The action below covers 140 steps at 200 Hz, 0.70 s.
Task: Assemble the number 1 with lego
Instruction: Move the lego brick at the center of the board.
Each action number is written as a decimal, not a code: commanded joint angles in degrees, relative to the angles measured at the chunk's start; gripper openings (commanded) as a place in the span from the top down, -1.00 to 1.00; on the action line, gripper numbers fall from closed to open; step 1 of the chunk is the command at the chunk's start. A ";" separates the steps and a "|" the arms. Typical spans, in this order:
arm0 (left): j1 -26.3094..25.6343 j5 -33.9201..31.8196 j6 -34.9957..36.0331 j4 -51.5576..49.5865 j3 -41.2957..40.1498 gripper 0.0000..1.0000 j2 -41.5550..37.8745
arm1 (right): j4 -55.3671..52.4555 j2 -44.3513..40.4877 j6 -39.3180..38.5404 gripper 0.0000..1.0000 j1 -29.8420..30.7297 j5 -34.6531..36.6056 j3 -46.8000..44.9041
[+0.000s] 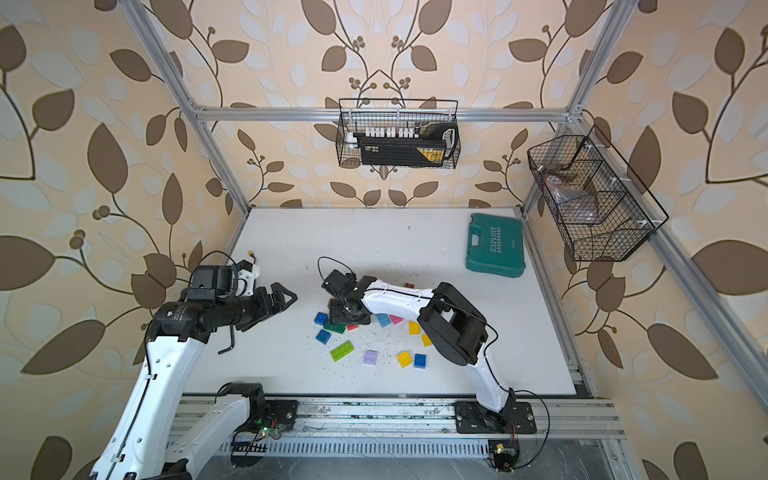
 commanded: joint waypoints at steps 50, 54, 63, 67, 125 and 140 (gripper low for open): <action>-0.44 -0.32 0.27 0.05 0.41 -0.98 -0.52 | -2.54 -7.52 -1.47 -0.49 -3.71 2.54 -4.21; -0.44 -0.32 0.29 0.05 0.41 -0.98 -0.51 | -2.35 -8.55 -1.49 -0.49 -4.50 2.62 -5.26; -0.44 -0.23 0.32 0.05 0.40 -0.98 -0.44 | -2.14 -10.45 -3.09 -0.50 -6.34 2.73 -7.28; -0.47 -0.23 0.27 0.05 0.45 -0.98 -0.51 | -2.15 -11.14 -3.40 -0.50 -7.20 2.66 -7.99; -0.44 -0.32 0.25 0.05 0.41 -0.98 -0.50 | -1.24 -12.60 -7.14 -0.50 -15.11 0.10 -11.43; -0.44 -0.32 0.21 0.06 0.40 -0.98 -0.38 | -1.65 -10.86 -8.14 -0.50 -15.14 -0.46 -10.02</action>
